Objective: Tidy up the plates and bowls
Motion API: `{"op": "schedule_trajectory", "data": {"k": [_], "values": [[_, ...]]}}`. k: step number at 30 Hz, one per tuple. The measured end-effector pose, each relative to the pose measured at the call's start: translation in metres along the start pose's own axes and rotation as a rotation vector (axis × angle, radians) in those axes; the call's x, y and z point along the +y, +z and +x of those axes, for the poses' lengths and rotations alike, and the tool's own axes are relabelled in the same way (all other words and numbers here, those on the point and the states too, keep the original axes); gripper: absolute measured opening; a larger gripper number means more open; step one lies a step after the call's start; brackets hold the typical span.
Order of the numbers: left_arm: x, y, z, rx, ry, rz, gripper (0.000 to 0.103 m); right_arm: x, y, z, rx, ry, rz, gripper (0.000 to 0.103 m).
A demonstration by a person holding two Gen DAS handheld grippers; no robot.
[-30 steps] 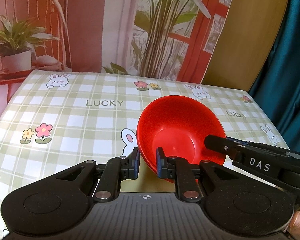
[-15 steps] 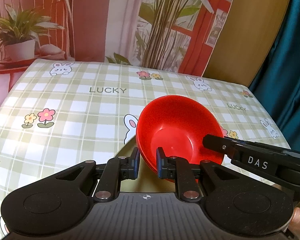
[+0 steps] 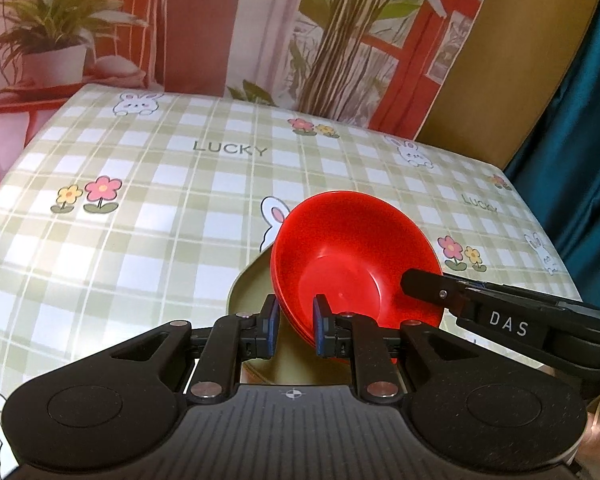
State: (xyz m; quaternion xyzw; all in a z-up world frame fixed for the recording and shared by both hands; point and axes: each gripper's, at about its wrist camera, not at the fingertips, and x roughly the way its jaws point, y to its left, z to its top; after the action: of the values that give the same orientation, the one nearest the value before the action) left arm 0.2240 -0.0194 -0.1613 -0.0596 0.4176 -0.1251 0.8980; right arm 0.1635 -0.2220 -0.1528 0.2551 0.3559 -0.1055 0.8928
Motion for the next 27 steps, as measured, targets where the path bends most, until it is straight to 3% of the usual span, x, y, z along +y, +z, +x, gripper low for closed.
{"op": "schedule_trajectory", "data": {"k": [23,26,27], "values": [[0.007,-0.012,-0.006,-0.013,0.001,-0.063,0.019,0.003,-0.007,0.005,0.038,0.007,-0.010,0.011],[0.007,-0.011,-0.006,-0.014,0.008,-0.068,0.024,0.003,-0.008,0.005,0.039,0.007,-0.008,0.013],[0.007,-0.011,-0.007,-0.017,0.012,-0.066,0.032,0.003,-0.007,0.005,0.037,0.005,-0.007,0.014]]}}
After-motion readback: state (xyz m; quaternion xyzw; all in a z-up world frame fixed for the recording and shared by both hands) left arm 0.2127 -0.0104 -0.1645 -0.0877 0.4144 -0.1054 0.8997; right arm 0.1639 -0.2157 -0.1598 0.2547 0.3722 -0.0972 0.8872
